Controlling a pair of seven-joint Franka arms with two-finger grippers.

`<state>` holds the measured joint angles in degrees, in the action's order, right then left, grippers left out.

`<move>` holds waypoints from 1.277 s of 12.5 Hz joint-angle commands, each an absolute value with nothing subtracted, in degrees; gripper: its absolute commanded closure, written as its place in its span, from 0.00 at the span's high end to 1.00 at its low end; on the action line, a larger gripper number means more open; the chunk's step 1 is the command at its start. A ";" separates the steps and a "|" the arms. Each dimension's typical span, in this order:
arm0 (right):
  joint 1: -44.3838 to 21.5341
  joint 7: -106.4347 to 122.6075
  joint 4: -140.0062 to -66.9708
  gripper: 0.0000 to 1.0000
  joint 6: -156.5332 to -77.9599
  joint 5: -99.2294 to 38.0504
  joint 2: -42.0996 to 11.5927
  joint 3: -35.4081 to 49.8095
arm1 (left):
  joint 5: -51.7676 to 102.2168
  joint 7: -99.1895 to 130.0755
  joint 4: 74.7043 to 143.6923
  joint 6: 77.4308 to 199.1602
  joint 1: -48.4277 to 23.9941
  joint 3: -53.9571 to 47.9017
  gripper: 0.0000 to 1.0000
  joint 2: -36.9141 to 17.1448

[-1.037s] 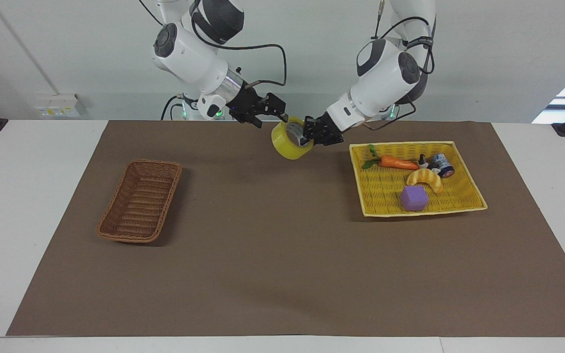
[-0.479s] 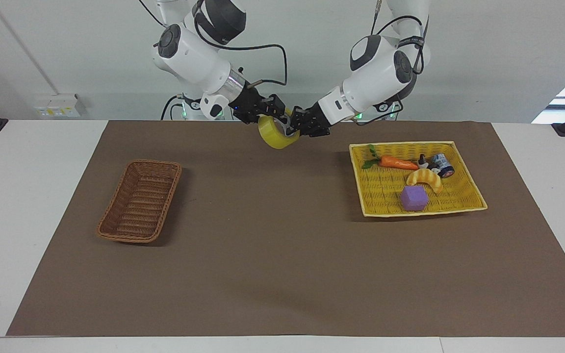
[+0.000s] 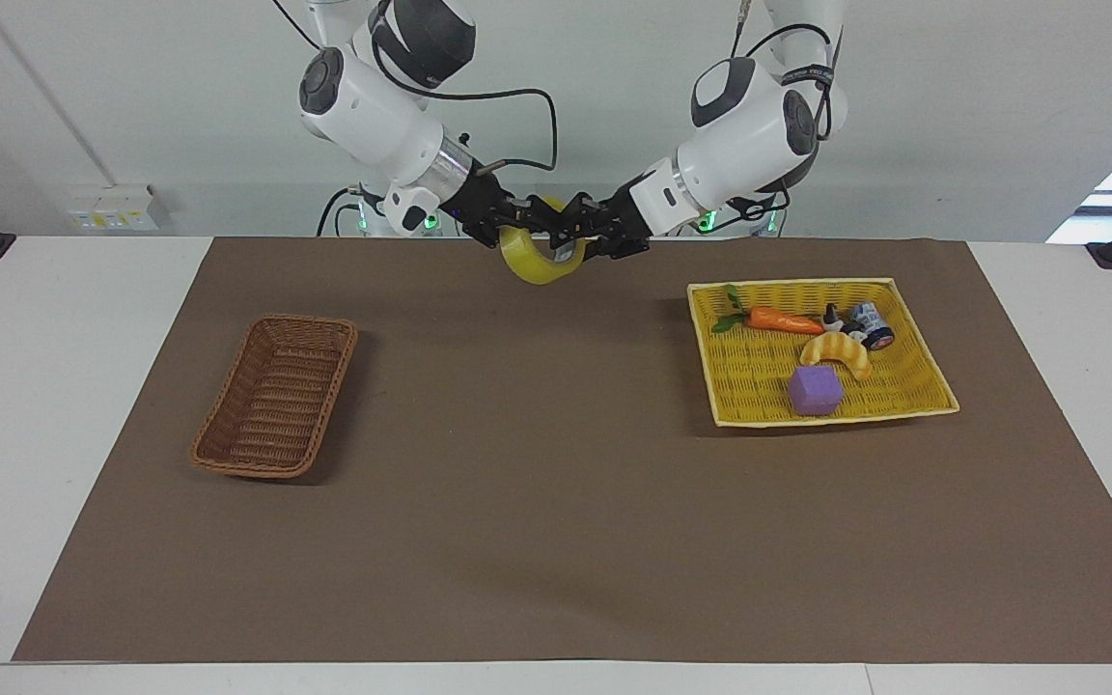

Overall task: Move tape to another basket
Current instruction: 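Grasp the tape with the right gripper and release the left gripper, then carry the tape into the brown basket while the left gripper withdraws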

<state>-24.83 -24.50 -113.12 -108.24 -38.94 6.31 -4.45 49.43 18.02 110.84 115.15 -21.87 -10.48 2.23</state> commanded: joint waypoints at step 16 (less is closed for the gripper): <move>7.10 18.23 -110.83 0.00 -95.35 -37.09 4.58 -4.83 | 10.38 6.18 95.90 92.12 4.99 -9.58 1.00 3.52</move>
<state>4.28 11.20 -110.71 -93.39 -37.70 5.71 -5.43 12.73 10.54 98.90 95.56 1.30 -9.05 3.68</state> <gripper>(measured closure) 1.000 0.000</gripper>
